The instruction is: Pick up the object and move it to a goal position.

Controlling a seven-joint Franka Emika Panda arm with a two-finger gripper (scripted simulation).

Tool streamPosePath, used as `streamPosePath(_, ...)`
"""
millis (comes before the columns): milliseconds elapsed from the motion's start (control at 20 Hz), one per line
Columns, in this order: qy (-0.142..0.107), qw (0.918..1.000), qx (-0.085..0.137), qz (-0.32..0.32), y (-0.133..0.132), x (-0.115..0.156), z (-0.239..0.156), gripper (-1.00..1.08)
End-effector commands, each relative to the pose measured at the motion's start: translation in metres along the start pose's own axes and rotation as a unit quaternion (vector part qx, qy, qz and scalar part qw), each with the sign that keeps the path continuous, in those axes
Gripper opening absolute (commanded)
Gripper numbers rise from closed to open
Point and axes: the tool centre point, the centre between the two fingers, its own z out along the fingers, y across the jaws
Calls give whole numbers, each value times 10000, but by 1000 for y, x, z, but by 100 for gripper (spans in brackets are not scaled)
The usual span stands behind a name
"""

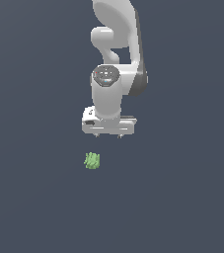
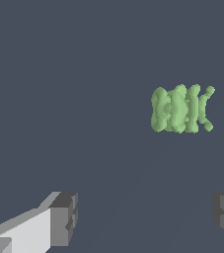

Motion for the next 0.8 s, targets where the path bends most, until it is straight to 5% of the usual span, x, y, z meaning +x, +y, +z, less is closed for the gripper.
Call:
streamPosePath(0,0,10000,0,0,0,0,0,100)
streamPosePath(750,2,9999,-73,87,14,0,-10,100)
